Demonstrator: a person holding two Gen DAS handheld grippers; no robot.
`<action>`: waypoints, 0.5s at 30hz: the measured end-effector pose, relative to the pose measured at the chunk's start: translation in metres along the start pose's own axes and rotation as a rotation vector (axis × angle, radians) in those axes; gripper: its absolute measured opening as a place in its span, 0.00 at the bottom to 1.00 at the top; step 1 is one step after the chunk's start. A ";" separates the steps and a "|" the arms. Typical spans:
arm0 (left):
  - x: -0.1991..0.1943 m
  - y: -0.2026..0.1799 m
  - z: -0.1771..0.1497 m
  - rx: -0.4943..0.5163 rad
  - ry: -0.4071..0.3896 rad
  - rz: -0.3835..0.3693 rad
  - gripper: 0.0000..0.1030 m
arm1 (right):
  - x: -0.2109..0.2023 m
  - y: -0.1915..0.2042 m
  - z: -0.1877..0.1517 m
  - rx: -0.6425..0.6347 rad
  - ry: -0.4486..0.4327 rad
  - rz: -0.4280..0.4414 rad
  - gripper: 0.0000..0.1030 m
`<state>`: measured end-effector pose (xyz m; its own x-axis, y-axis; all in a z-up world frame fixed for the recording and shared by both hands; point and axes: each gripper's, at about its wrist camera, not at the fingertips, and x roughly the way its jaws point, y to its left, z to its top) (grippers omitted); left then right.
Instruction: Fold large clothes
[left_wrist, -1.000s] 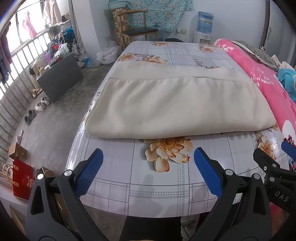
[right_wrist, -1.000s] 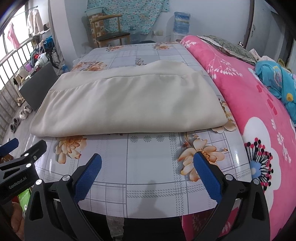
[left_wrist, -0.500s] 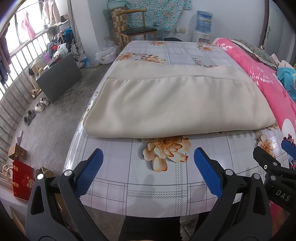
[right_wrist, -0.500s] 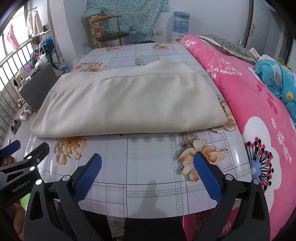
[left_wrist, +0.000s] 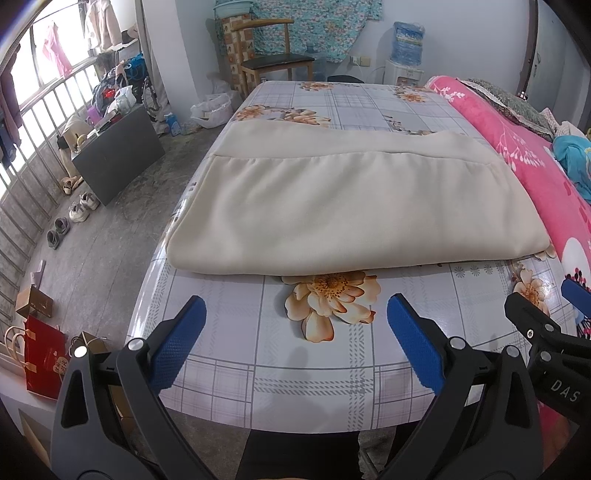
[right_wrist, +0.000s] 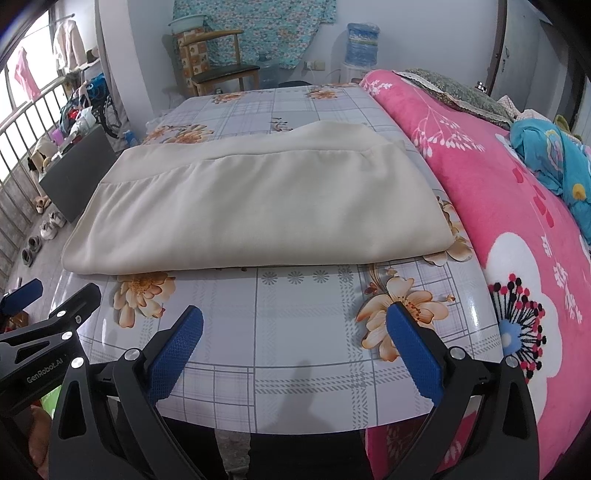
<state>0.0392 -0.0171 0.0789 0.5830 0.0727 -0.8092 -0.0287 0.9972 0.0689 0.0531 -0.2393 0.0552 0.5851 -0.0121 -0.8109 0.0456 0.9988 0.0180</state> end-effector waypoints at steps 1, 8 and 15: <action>0.000 0.001 0.000 0.002 0.000 0.000 0.92 | 0.000 0.000 0.000 -0.001 -0.001 0.000 0.94; 0.000 0.001 0.000 0.001 0.000 0.000 0.92 | -0.001 0.001 0.001 -0.003 -0.001 0.000 0.94; 0.000 0.001 0.000 0.000 0.000 -0.001 0.92 | -0.001 0.002 0.002 -0.004 0.002 0.003 0.94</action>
<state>0.0390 -0.0163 0.0790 0.5830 0.0717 -0.8093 -0.0281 0.9973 0.0681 0.0542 -0.2377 0.0572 0.5833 -0.0085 -0.8122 0.0404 0.9990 0.0186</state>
